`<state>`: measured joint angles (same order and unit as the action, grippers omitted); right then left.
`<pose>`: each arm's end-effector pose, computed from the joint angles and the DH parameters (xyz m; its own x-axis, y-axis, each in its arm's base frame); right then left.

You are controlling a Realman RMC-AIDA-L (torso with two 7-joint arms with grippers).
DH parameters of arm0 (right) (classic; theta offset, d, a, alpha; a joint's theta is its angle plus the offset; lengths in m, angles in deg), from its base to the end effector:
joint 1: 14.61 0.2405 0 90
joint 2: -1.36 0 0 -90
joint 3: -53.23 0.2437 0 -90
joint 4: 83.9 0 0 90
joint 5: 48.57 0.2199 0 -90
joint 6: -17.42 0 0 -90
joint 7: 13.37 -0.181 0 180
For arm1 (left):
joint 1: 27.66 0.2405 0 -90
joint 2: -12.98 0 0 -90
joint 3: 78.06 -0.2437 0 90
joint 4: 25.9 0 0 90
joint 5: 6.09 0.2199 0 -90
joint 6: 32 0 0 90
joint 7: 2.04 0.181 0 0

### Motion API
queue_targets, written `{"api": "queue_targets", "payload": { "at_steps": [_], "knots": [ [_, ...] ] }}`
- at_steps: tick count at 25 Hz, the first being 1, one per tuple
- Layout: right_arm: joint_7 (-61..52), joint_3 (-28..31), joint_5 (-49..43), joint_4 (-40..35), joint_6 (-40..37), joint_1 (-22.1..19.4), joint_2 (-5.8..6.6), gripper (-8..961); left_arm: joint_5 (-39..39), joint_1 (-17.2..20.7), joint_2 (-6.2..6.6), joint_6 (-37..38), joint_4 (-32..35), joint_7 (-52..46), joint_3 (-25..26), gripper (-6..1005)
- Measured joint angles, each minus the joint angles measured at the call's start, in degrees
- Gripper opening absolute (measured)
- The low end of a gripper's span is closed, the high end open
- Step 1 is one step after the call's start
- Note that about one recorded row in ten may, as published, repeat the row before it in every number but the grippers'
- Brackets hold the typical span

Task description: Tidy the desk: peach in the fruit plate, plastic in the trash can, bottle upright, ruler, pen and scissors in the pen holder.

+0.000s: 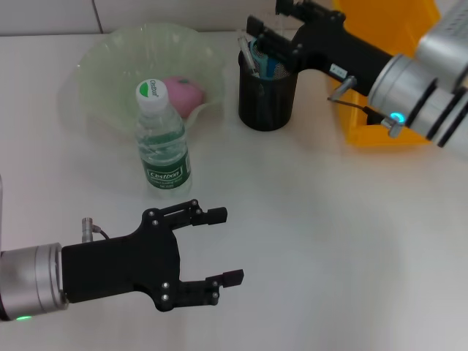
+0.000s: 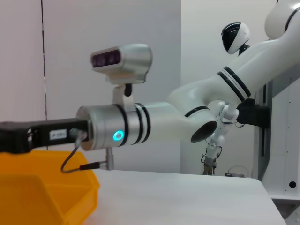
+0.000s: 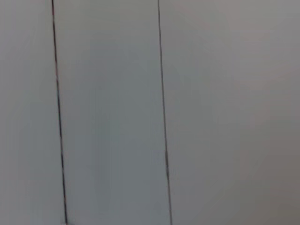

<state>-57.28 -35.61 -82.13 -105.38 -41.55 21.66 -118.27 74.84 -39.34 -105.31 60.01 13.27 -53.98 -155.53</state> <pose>0.1696 0.4180 -0.0711 0.6717 -0.0170 -0.7406 -0.5079 -0.7383 -0.4437 -0.2334 0.2443 -0.0685 0.7817 0.0165 0.6235 0.1326 -0.9812 -0.1403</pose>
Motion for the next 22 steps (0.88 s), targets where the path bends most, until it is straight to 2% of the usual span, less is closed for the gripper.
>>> {"api": "queue_targets", "payload": {
  "at_steps": [2,5,6,7,10,11,12,14,17,18,19,22],
  "knots": [
    [-3.17,0.14,-0.17,-3.84,-3.11,-3.26,0.41,636,-0.09,0.00,0.02,0.02,0.01,0.00,0.16,797],
    [-8.61,0.38,-0.89,-10.57,-8.41,-9.42,1.66,691,-0.07,-0.01,0.06,0.18,0.03,0.01,0.71,797],
    [-11.87,1.37,-3.02,-13.91,-13.21,-13.56,3.09,710,-0.06,-0.01,0.07,0.28,0.03,0.04,0.95,797],
    [-11.87,1.37,-3.02,-13.91,-13.21,-13.56,3.09,728,-0.06,-0.01,0.07,0.28,0.03,0.04,0.95,797],
    [-16.83,7.23,-9.99,-15.44,-20.79,-18.32,4.82,784,-0.07,0.07,0.08,0.40,0.03,0.08,1.22,797],
    [-19.94,14.29,-17.60,-14.90,-27.03,-20.71,5.47,802,-0.04,0.07,0.07,0.40,0.03,0.08,1.28,797],
    [-19.94,14.29,-17.60,-14.90,-27.03,-20.71,5.47,821,-0.01,0.10,0.09,0.41,0.02,0.08,1.35,797],
    [-21.51,21.86,-26.72,-14.50,-33.17,-22.53,5.75,839,0.01,0.19,0.11,0.41,0.01,0.08,1.38,797],
    [-21.52,32.21,-43.05,-15.00,-41.55,-24.85,5.61,839,0.04,0.36,0.23,0.43,0.01,0.09,1.50,797],
    [-20.74,36.28,-51.84,-15.50,-45.08,-25.62,5.38,839,0.04,0.38,0.28,0.44,-0.02,0.09,1.56,797],
    [-20.74,36.28,-51.84,-15.50,-45.08,-25.62,5.38,839,0.06,0.36,0.33,0.45,-0.12,0.09,1.59,797],
    [-19.89,38.41,-61.51,-15.81,-47.50,-26.02,4.99,838,0.10,0.13,0.44,0.45,-0.35,-0.03,1.63,797]
  ]
}}
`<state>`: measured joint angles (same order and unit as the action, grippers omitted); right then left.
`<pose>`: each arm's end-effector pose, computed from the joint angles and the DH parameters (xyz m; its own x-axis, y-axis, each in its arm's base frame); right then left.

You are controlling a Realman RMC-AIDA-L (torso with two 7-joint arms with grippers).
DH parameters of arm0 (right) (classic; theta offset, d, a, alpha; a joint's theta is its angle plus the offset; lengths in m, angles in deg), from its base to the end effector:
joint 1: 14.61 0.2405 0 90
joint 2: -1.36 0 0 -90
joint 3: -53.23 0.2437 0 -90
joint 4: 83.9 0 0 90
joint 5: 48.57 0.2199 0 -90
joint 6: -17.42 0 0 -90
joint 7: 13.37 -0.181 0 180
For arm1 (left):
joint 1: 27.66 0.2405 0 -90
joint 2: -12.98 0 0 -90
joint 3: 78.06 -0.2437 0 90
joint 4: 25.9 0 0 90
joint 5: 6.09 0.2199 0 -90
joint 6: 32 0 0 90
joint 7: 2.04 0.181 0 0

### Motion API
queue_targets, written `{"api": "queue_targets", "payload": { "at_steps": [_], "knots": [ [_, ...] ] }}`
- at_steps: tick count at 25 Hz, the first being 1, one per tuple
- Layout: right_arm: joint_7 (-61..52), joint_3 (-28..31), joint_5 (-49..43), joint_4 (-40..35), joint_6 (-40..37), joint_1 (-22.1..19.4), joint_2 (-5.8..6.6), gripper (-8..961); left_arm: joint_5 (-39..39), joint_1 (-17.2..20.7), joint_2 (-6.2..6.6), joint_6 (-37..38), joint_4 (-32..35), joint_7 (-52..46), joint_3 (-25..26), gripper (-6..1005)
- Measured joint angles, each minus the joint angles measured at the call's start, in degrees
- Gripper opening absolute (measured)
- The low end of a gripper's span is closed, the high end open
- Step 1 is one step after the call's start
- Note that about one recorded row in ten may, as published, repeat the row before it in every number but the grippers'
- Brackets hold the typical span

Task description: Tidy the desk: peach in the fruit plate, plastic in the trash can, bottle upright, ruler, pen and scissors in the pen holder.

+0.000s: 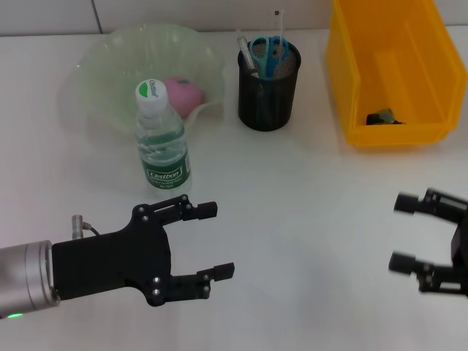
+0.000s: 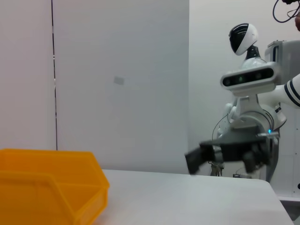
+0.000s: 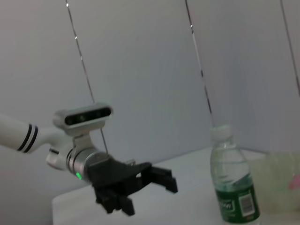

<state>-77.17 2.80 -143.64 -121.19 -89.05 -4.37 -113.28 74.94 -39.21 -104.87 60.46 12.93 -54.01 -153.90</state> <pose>0.2832 0.2335 0.0100 0.7145 -0.2045 -0.6691 -0.3667 -0.9239 -0.1092 -0.2382 0.2466 -0.0619 0.7802 0.0181 0.6253 0.1487 -0.9763 -0.1573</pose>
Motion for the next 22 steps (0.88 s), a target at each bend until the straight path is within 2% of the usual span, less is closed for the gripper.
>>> {"api": "queue_targets", "payload": {
  "at_steps": [4,6,9,22],
  "knots": [
    [0.19,0.05,-6.01,-0.11,0.13,0.08,-0.92,838,0.60,-0.22,0.15,0.08,-0.03,-0.65,-0.05,797],
    [0.24,0.02,-6.66,-0.16,0.14,0.21,-1.12,838,0.73,-0.36,0.15,0.13,-0.03,-0.78,-0.14,797],
    [0.38,0.24,-7.80,-0.81,0.15,0.75,-2.11,838,1.18,-0.62,0.11,0.18,-0.05,-1.20,-0.24,797],
    [0.44,0.37,-8.03,-1.05,0.88,1.84,-3.01,839,2.12,-0.68,-0.18,0.10,0.14,-1.55,0.23,797]
  ]
}}
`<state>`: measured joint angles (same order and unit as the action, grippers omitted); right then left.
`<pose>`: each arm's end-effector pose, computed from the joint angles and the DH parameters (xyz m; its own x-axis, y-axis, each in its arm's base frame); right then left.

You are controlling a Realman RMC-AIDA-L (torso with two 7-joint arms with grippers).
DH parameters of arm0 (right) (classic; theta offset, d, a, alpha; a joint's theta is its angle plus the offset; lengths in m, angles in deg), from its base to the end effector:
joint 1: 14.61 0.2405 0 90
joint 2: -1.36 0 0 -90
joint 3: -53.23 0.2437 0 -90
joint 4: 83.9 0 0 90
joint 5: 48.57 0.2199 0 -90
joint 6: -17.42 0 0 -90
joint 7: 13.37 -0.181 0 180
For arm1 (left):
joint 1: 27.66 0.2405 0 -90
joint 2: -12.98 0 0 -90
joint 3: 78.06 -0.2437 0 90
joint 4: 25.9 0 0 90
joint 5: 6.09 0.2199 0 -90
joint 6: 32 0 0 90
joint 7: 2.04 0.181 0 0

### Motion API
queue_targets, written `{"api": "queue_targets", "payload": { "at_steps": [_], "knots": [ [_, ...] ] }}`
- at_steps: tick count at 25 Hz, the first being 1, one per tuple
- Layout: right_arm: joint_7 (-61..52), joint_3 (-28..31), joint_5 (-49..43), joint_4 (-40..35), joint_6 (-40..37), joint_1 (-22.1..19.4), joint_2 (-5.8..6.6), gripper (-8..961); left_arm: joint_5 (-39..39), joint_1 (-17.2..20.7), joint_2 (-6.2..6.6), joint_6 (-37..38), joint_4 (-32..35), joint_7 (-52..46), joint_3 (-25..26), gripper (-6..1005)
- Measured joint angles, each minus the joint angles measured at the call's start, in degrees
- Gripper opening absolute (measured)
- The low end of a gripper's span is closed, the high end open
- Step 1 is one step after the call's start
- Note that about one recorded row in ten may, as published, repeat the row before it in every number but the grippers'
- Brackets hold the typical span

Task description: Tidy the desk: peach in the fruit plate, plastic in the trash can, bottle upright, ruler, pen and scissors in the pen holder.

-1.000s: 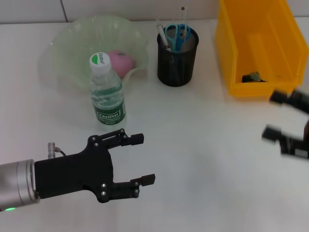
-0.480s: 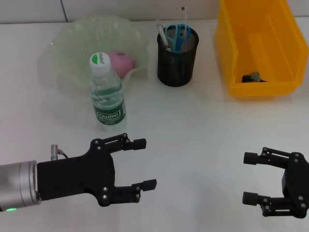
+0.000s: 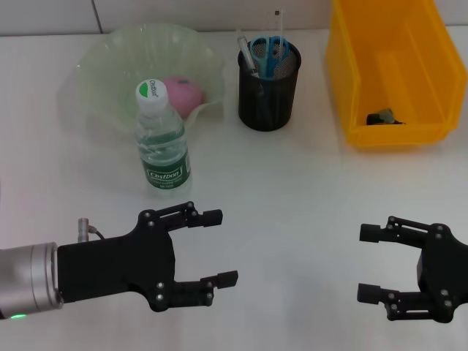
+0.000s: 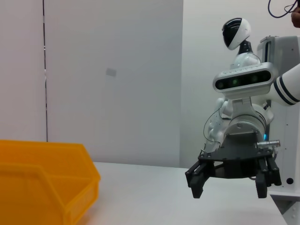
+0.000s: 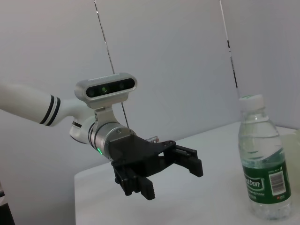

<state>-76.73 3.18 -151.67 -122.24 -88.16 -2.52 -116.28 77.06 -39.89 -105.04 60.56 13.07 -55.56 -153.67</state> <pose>0.2767 0.2298 -0.0188 0.7600 -0.2353 -0.6058 -0.3268 -0.9441 -0.0433 -0.2377 0.2458 -0.0656 0.7913 0.0399 0.6101 0.1456 -0.9815 -0.1247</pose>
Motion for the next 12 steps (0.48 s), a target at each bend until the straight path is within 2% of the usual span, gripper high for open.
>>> {"api": "queue_targets", "payload": {
  "at_steps": [2,12],
  "knots": [
    [0.04,0.01,-0.02,-0.09,0.74,0.17,-0.42,839,0.00,0.02,-0.01,0.09,0.00,-0.01,0.44,797],
    [0.13,-0.49,-0.09,-0.14,1.70,0.90,-0.76,838,-0.01,0.19,-0.10,0.09,-0.21,-0.01,0.56,797]
  ]
}}
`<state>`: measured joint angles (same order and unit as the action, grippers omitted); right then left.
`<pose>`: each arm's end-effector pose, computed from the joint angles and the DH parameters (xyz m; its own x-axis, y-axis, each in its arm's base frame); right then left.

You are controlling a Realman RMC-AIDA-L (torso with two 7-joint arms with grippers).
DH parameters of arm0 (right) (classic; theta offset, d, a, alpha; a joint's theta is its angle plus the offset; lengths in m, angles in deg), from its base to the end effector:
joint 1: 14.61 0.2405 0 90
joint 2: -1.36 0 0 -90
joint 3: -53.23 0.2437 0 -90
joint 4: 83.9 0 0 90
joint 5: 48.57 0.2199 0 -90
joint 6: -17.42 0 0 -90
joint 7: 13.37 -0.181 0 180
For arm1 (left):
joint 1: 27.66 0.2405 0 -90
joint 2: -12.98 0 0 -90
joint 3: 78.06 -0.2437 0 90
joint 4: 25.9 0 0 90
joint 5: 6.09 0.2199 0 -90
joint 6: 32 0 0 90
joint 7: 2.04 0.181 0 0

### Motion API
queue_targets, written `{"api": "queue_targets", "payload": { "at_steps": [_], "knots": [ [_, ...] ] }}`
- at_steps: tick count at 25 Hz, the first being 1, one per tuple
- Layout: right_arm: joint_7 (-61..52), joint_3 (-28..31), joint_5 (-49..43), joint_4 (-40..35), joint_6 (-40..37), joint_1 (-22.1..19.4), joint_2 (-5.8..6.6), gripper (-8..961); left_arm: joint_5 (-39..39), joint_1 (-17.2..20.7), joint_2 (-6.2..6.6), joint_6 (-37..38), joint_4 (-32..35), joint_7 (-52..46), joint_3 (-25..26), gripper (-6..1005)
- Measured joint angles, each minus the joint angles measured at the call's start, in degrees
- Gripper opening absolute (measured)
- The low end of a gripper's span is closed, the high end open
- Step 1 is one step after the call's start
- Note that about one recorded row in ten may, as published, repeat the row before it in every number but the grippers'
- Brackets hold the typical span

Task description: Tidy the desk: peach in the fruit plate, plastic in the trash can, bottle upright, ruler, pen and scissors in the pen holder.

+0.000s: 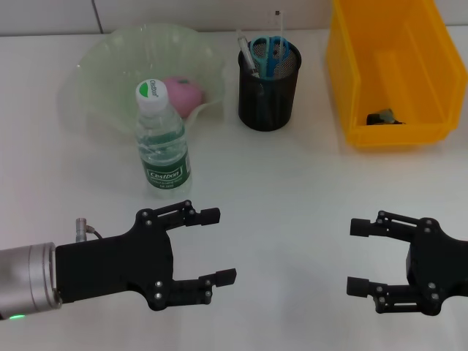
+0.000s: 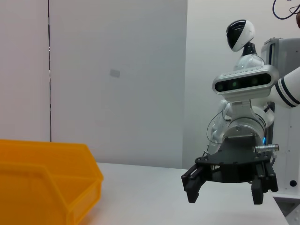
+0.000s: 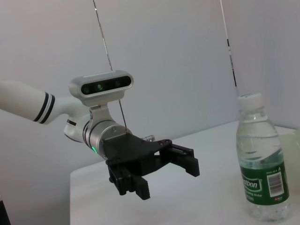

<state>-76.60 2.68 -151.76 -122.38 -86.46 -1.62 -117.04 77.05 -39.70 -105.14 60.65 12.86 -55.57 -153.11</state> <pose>0.2725 0.2366 -0.0254 0.7678 -0.2261 -0.5995 -0.3200 -0.9459 -0.0531 -0.2389 0.2458 -0.0647 0.7877 0.0447 0.6144 0.1564 -0.9792 -0.1292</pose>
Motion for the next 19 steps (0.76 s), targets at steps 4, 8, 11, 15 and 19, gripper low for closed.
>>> {"api": "queue_targets", "payload": {
  "at_steps": [4,8,11,15,19],
  "knots": [
    [-0.18,0.19,0.00,-0.01,0.00,0.17,0.00,839,0.00,-0.03,0.12,0.14,0.00,0.00,0.00,797],
    [-0.29,0.26,0.00,-0.01,0.00,0.40,0.00,839,0.00,-0.10,0.15,0.23,0.00,0.00,0.00,797],
    [-0.30,0.33,0.00,-0.01,0.00,0.46,0.01,839,0.00,-0.14,0.14,0.24,0.00,0.00,-0.01,797],
    [-0.30,0.51,0.00,-0.01,0.00,0.46,0.01,839,0.00,-0.16,0.10,0.25,0.00,0.00,-0.01,797],
    [-0.17,0.53,0.02,-0.01,0.00,0.46,-0.18,839,0.00,0.01,0.04,0.25,0.00,0.18,0.15,797]
  ]
}}
